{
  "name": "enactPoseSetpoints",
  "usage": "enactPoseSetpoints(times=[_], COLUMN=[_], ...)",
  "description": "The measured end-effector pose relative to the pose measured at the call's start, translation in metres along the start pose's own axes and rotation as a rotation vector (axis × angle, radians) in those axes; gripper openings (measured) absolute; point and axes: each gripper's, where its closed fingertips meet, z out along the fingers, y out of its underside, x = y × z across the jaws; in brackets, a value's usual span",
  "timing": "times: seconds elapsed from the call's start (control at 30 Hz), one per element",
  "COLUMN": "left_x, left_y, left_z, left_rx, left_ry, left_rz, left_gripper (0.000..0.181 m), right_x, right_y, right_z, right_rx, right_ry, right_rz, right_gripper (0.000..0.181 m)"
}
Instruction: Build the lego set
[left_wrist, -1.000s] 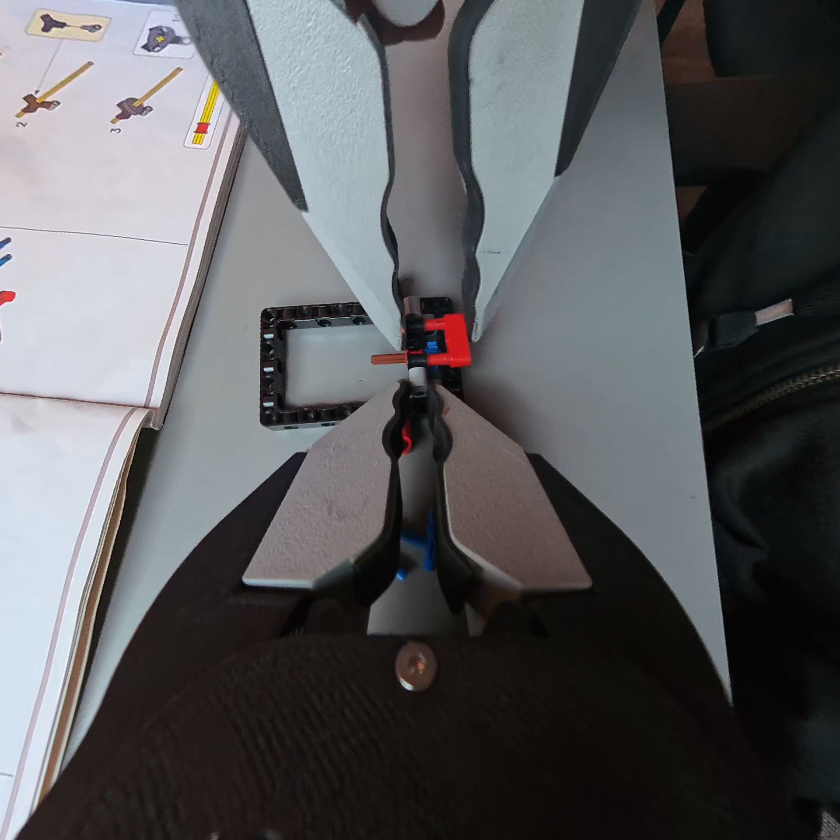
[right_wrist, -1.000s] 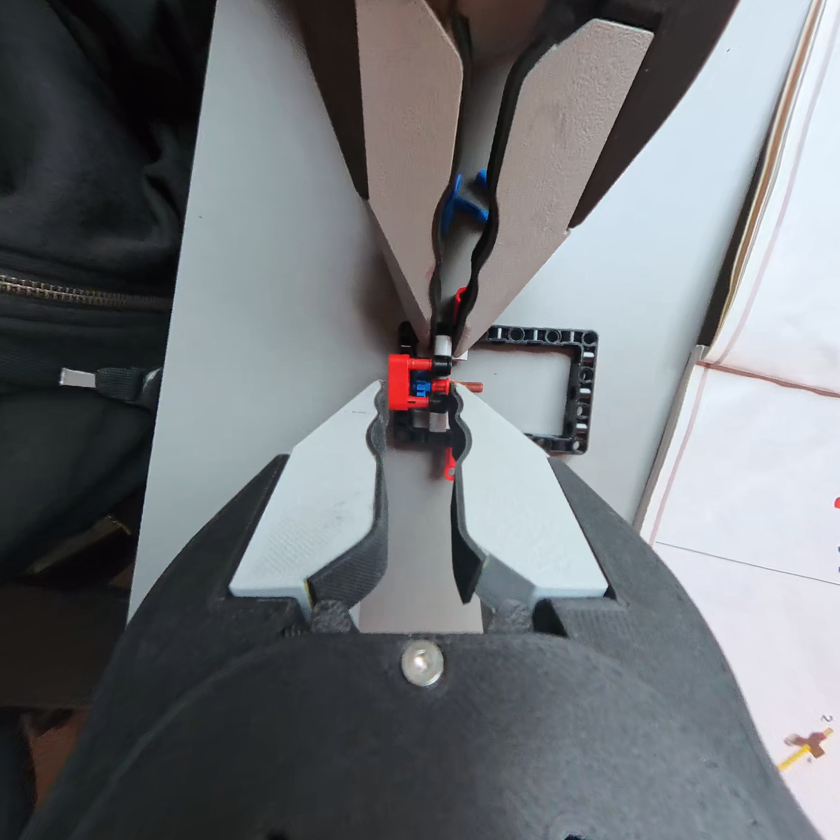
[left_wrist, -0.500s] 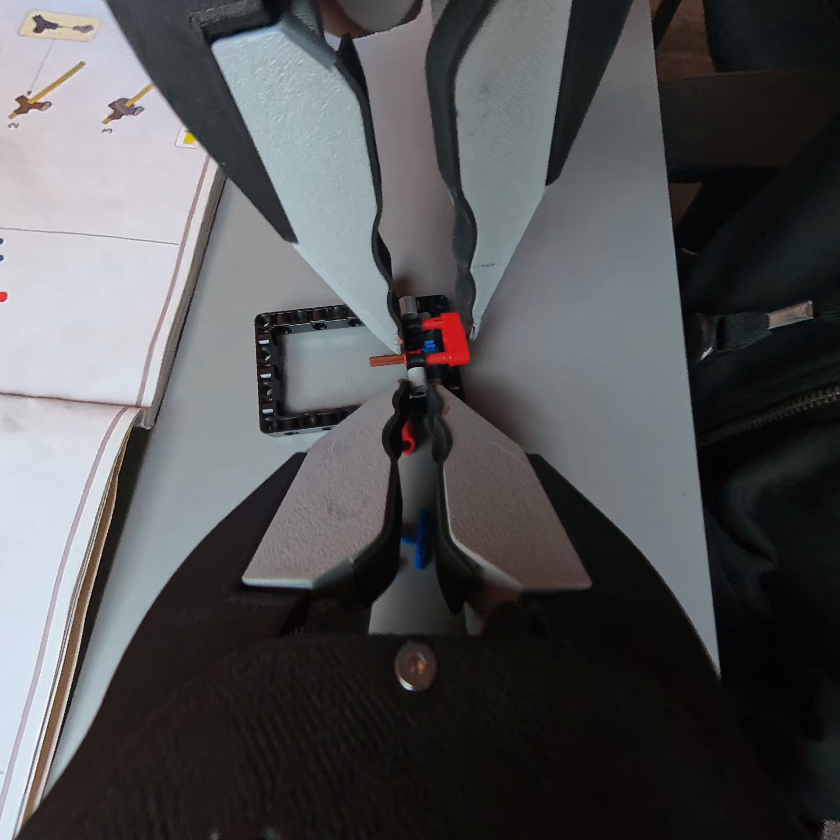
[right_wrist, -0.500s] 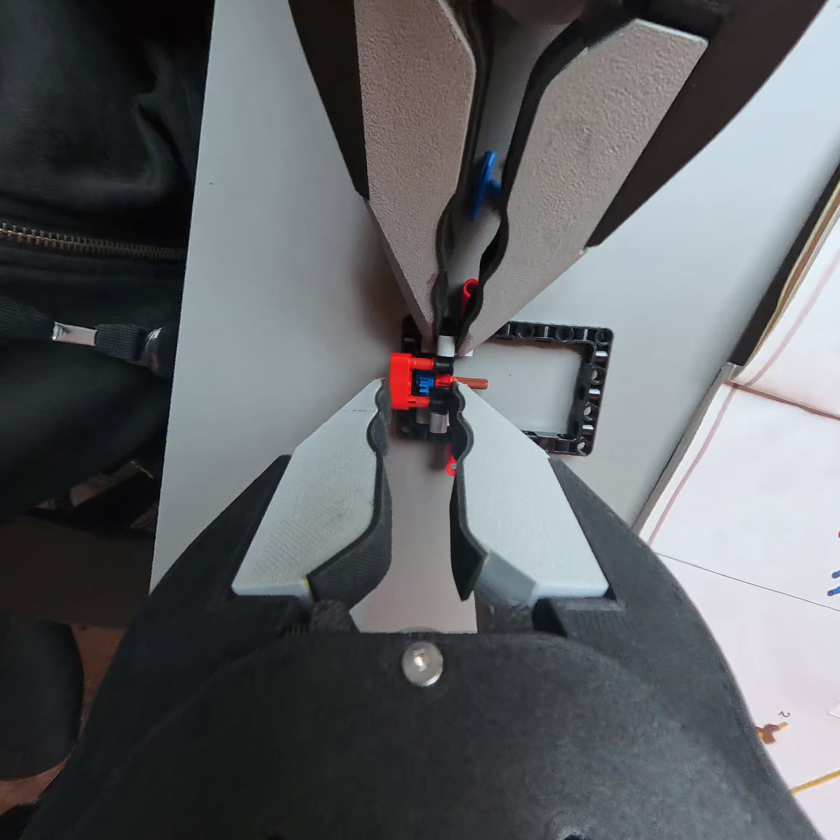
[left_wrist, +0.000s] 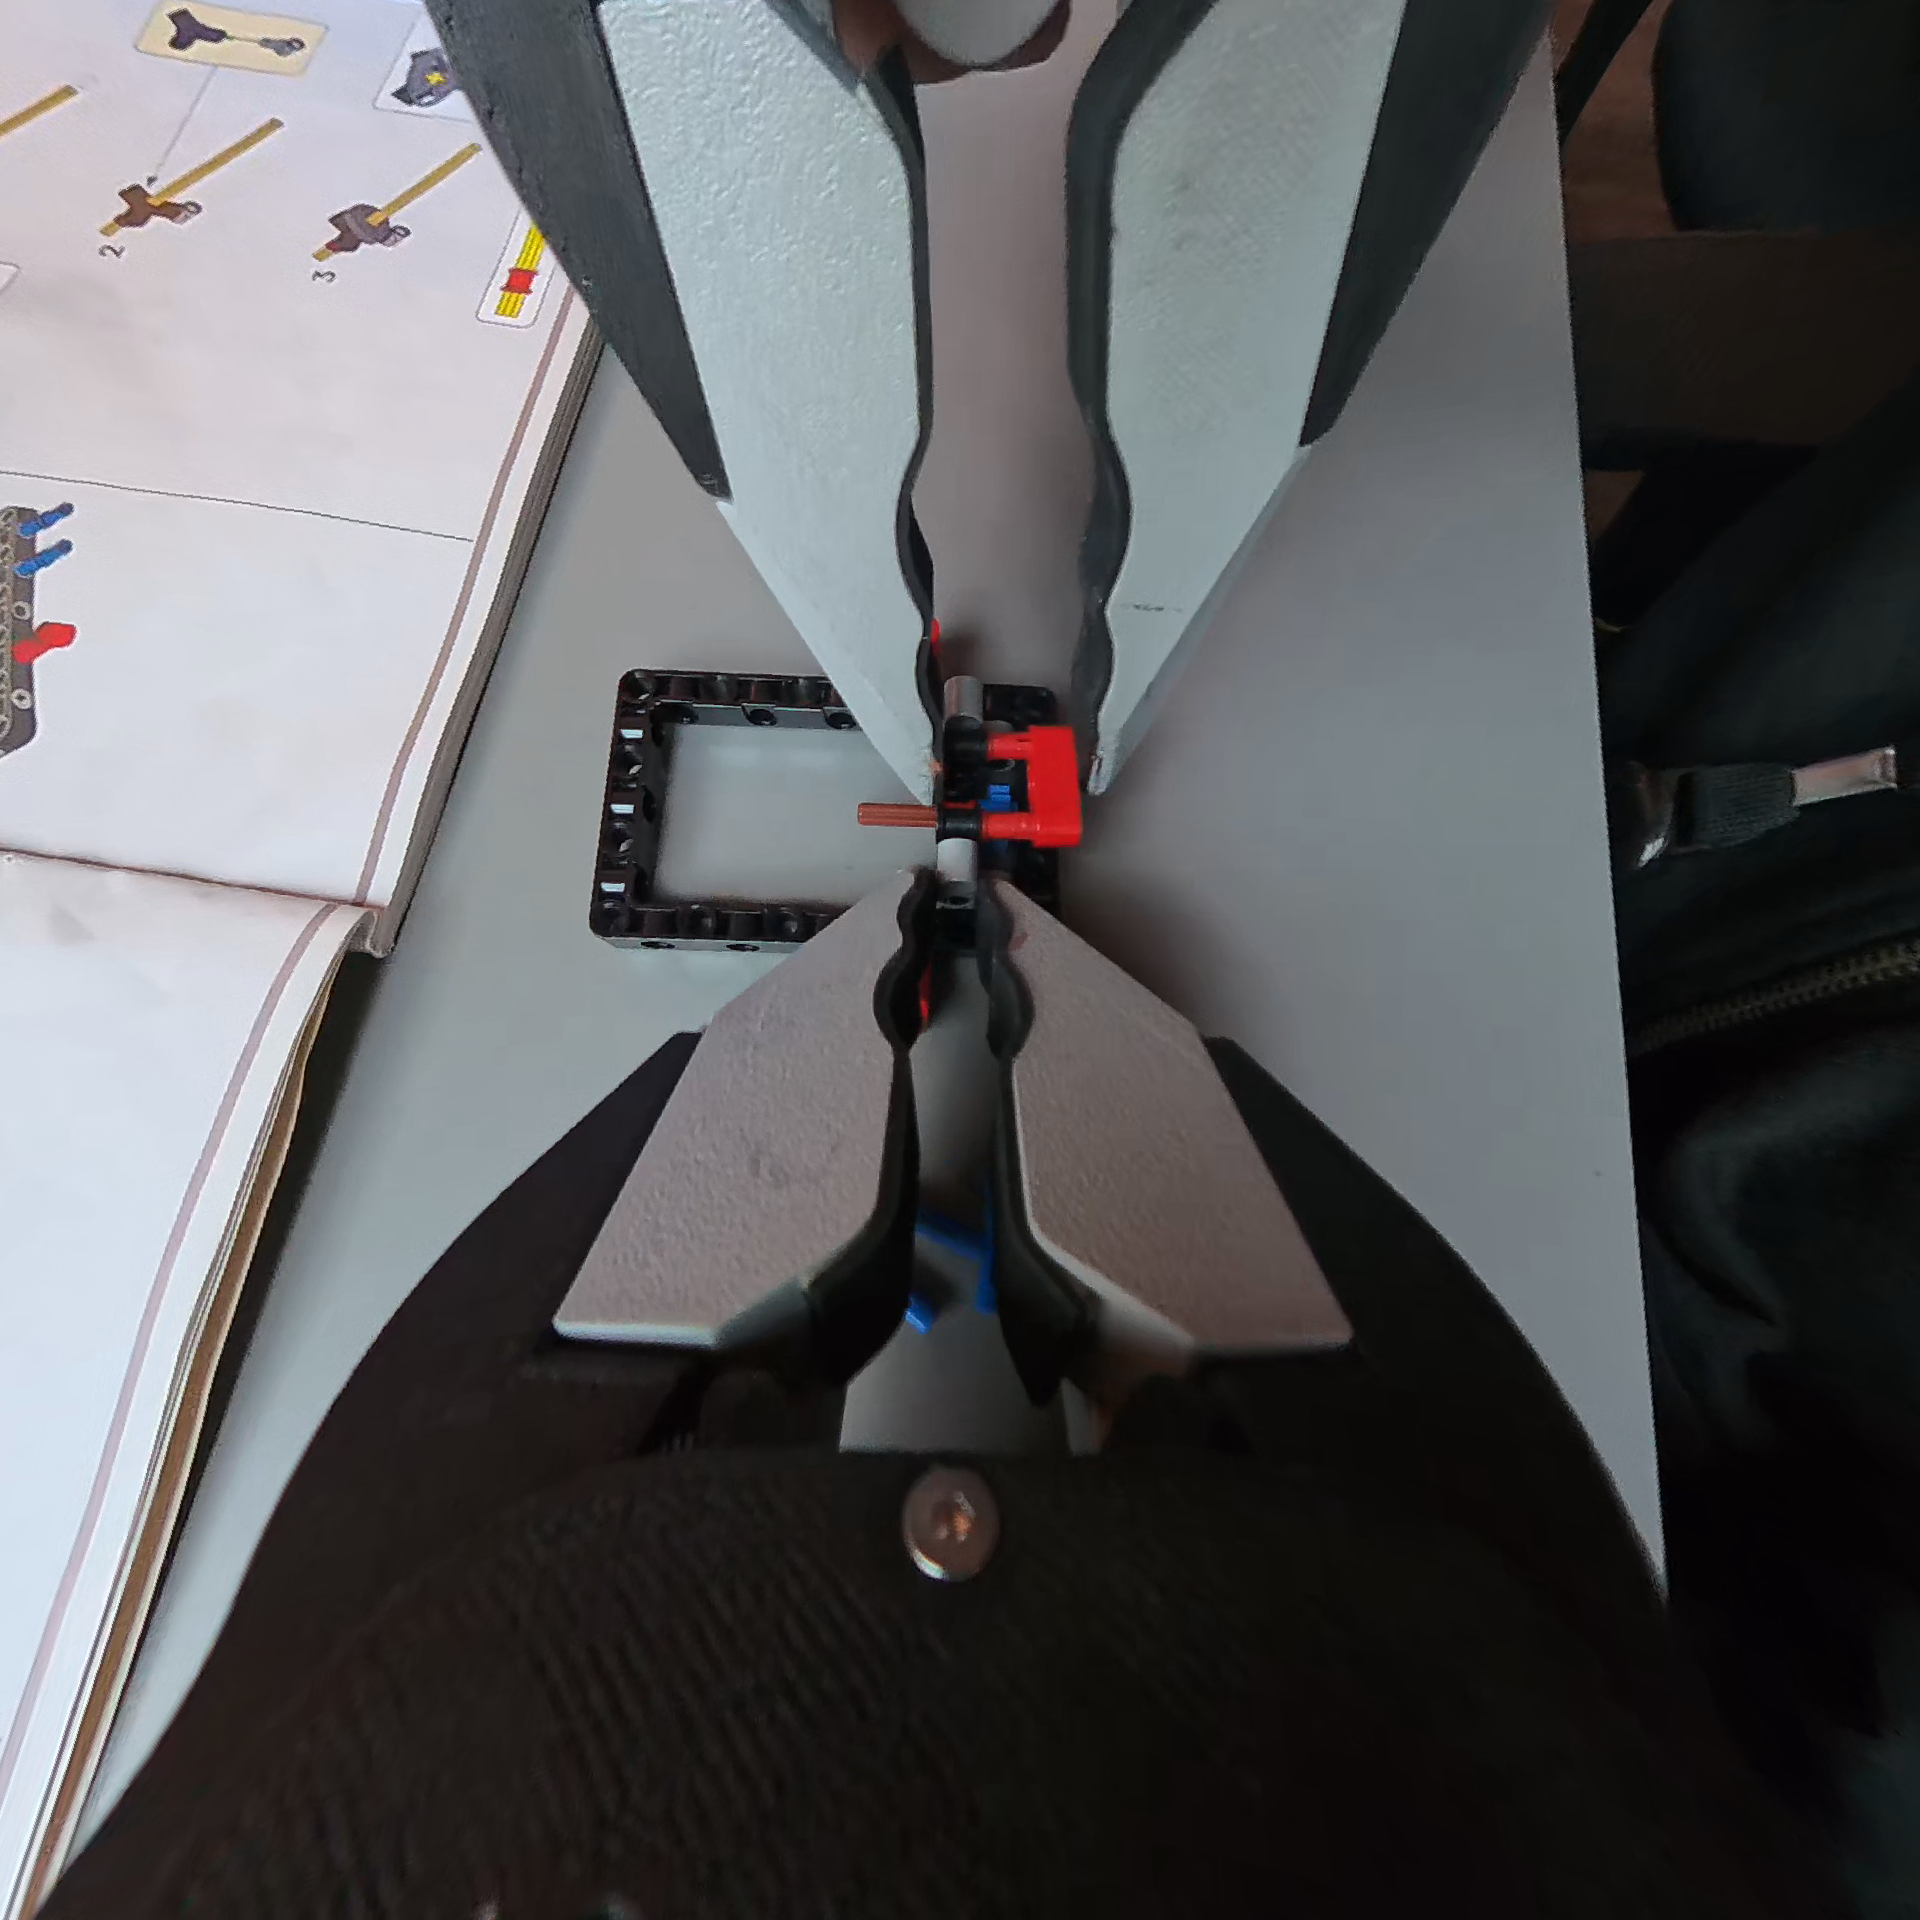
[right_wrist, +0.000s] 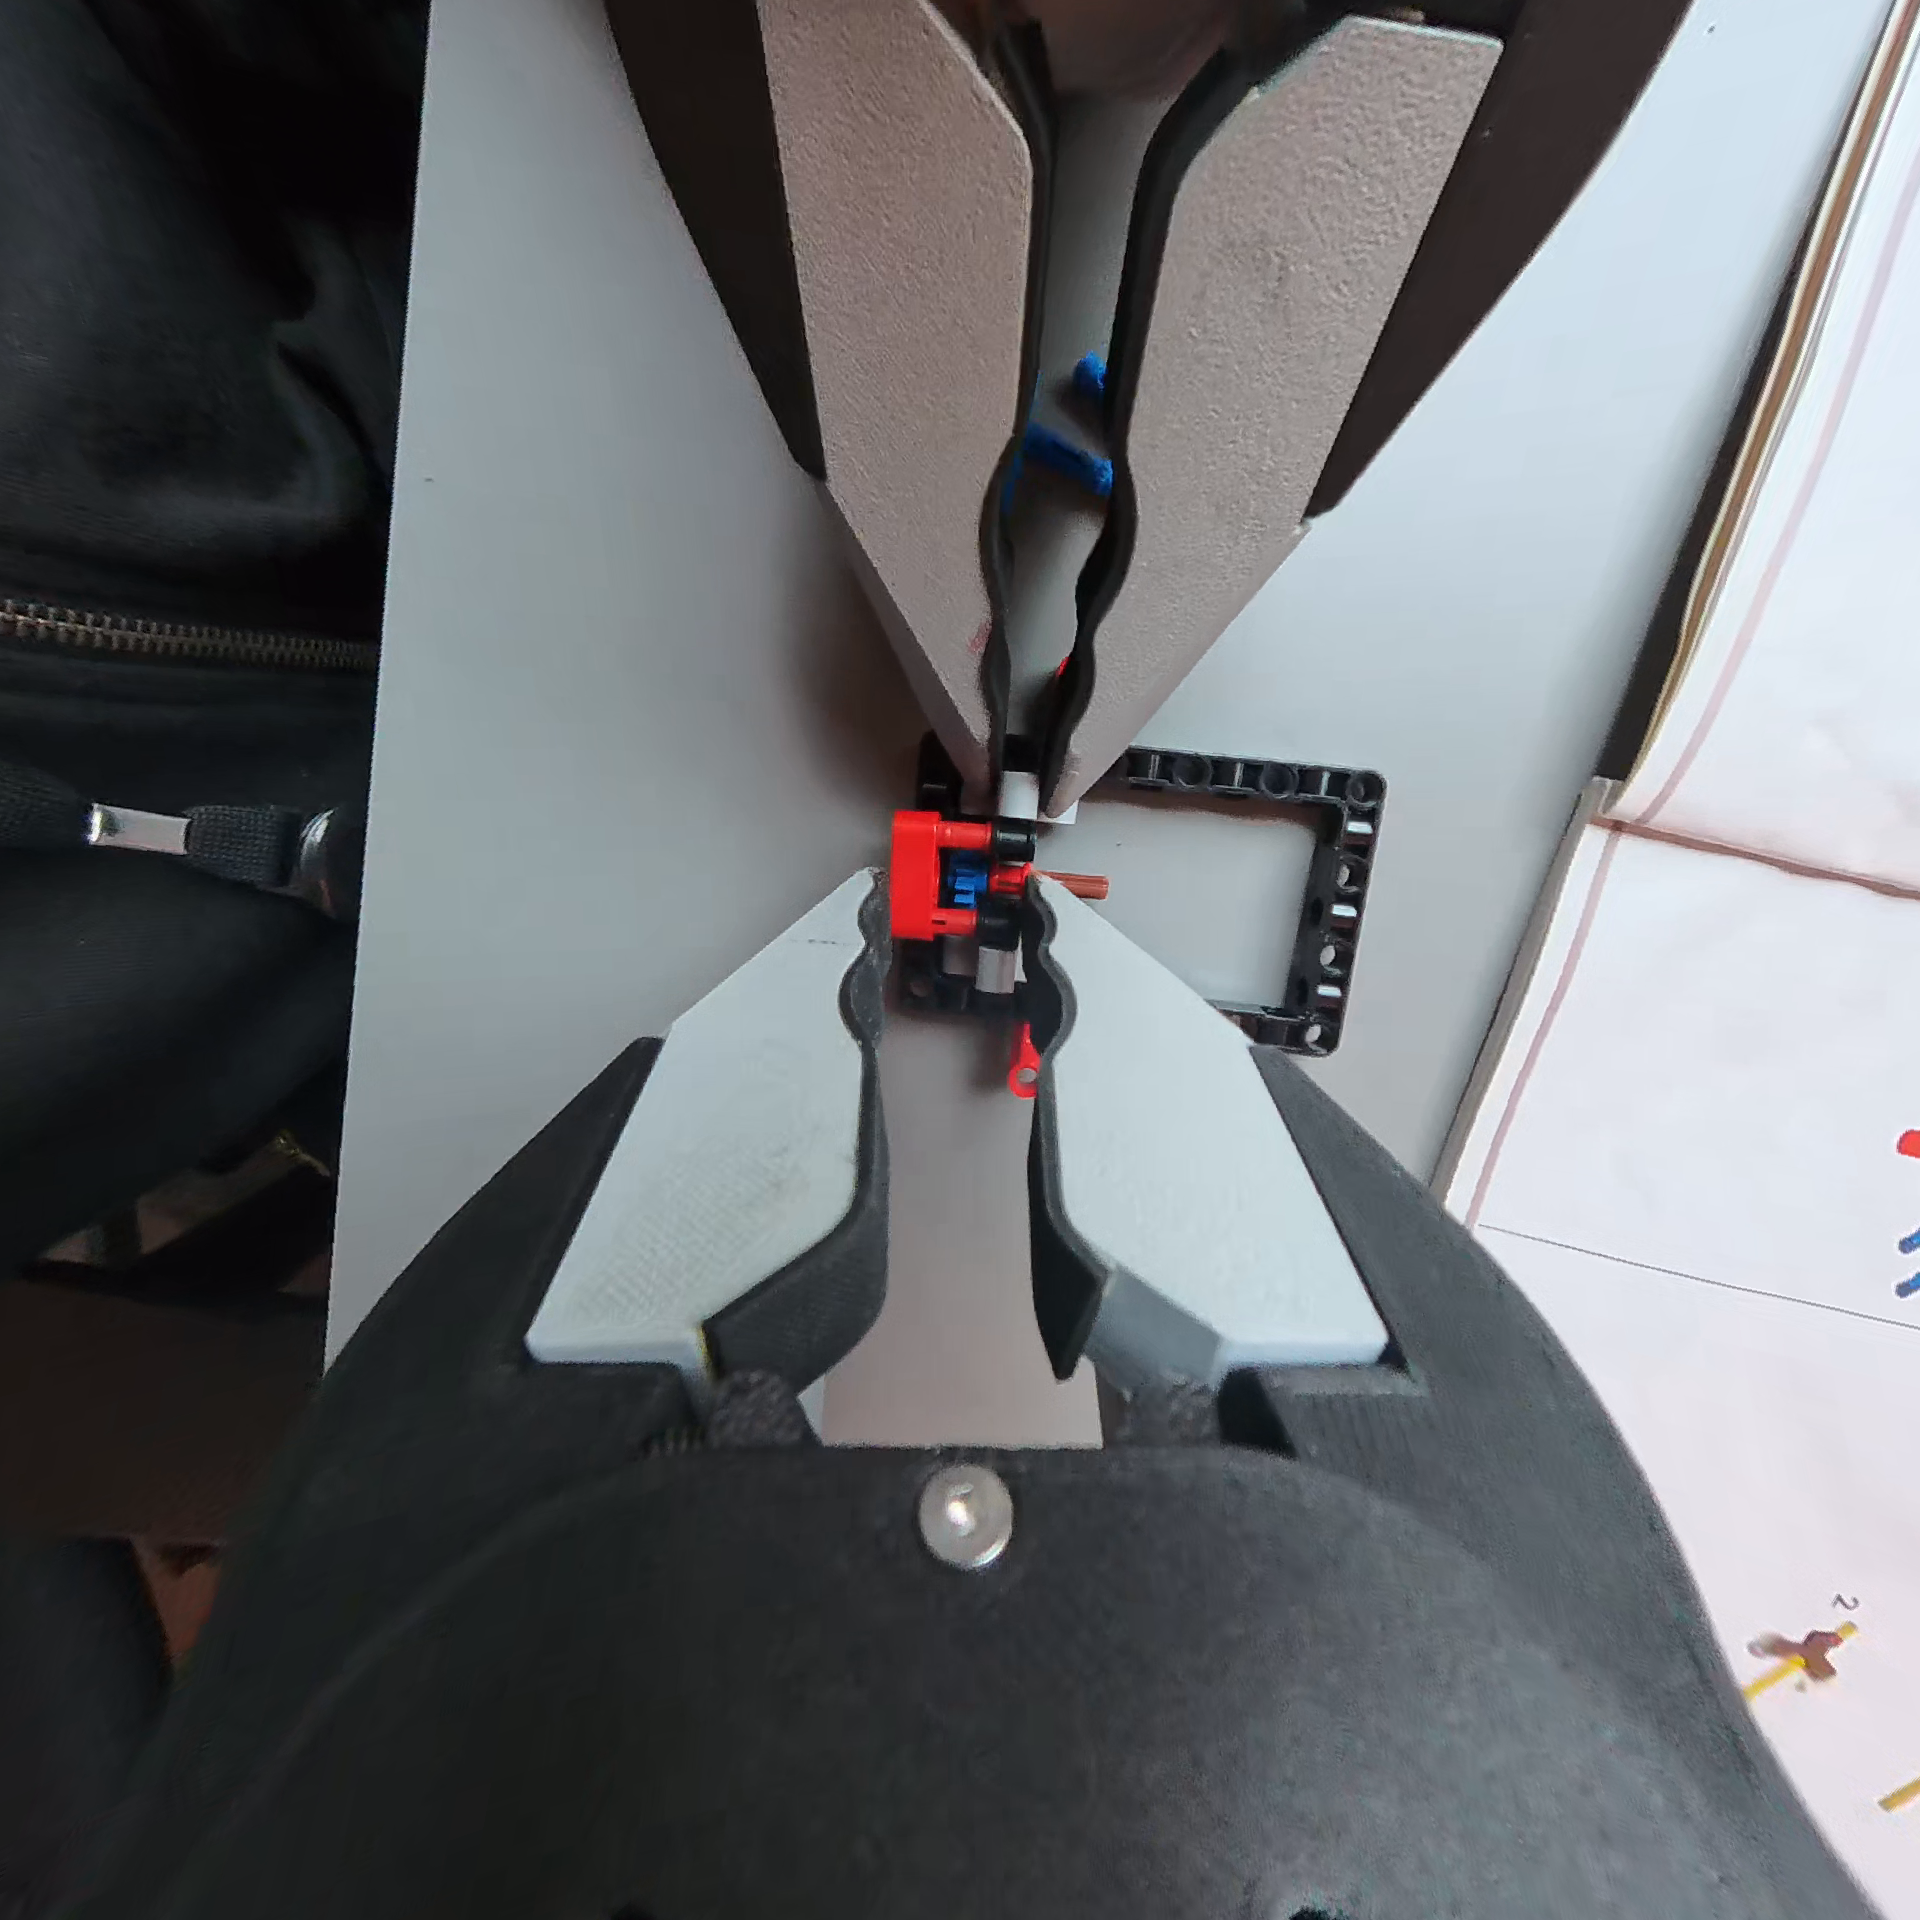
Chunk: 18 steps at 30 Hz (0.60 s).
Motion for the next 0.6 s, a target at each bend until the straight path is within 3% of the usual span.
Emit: enactPoseSetpoints(times=[0.3, 0.6], left_x=[-0.0013, 0.0038], left_y=[-0.0012, 0.0000], left_z=[0.0014, 0.0011], left_rx=[0.002, -0.001], left_ry=[-0.015, 0.004], left_rz=[-0.019, 0.012], left_gripper=[0.006, 0.006], right_x=[0.0035, -0.0005], right_y=[0.0018, 0.0015], right_z=[0.0011, 0.0015], right_rx=[-0.047, -0.063], right_ry=[-0.017, 0.018], right_rz=[0.084, -0.070], right_gripper=[0.023, 0.021])
